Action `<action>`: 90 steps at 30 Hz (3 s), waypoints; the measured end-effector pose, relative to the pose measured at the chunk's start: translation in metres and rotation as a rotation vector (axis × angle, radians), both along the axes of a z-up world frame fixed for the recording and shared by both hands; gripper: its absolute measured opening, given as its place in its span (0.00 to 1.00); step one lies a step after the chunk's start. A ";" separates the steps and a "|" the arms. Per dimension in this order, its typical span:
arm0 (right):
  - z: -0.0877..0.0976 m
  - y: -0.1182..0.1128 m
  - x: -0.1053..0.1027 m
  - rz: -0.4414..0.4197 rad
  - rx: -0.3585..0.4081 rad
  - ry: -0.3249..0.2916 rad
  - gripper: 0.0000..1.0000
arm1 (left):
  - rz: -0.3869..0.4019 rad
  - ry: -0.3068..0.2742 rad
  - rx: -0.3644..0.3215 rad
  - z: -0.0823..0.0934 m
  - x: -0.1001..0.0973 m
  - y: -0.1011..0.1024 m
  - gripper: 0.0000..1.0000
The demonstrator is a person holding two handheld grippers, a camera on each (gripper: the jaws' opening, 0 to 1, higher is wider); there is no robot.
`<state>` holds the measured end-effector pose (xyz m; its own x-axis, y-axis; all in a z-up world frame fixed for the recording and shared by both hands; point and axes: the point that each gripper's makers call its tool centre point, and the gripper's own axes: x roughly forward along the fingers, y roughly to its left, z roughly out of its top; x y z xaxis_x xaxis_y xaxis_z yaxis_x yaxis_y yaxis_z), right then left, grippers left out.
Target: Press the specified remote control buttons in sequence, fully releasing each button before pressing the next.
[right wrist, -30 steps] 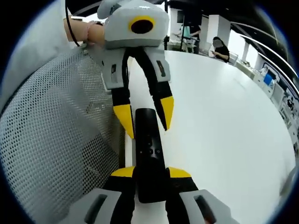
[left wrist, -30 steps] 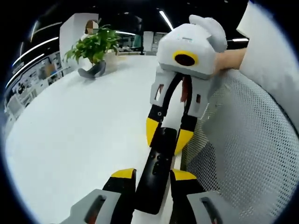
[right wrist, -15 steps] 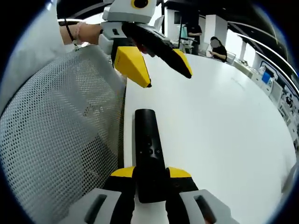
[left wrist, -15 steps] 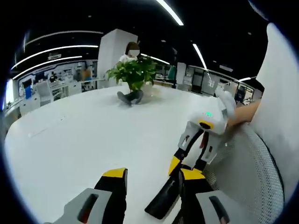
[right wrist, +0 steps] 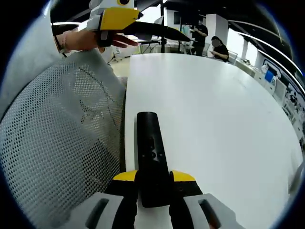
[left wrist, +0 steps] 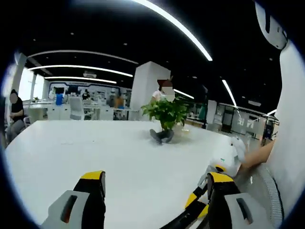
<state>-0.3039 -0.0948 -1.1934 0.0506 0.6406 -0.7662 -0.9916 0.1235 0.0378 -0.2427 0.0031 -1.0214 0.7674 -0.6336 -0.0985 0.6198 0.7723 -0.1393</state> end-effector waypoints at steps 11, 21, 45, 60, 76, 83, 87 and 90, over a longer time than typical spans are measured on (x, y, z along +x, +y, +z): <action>0.004 -0.005 -0.003 -0.038 -0.037 0.025 0.29 | 0.102 -0.113 -0.115 0.021 -0.002 0.026 1.00; -0.004 -0.015 -0.002 -0.003 -0.151 -0.042 0.22 | 0.111 -0.135 -0.046 0.016 -0.005 0.025 1.00; -0.003 -0.010 0.024 0.001 -0.182 -0.016 0.22 | 0.165 -0.064 -0.048 0.010 -0.006 0.037 0.99; -0.003 -0.011 0.059 -0.006 -0.218 0.000 0.22 | 0.153 -0.079 -0.040 0.011 -0.008 0.035 0.98; -0.003 -0.014 0.098 -0.037 -0.241 0.015 0.22 | 0.151 -0.080 -0.031 0.011 -0.007 0.036 0.98; -0.003 -0.015 0.111 -0.035 -0.253 0.019 0.22 | 0.152 -0.076 -0.021 0.009 -0.007 0.035 0.98; -0.003 -0.016 0.118 -0.037 -0.257 0.020 0.22 | 0.151 -0.070 -0.018 0.008 -0.007 0.035 0.98; -0.003 -0.016 0.123 -0.041 -0.257 0.023 0.22 | 0.149 -0.069 -0.014 0.007 -0.007 0.035 0.98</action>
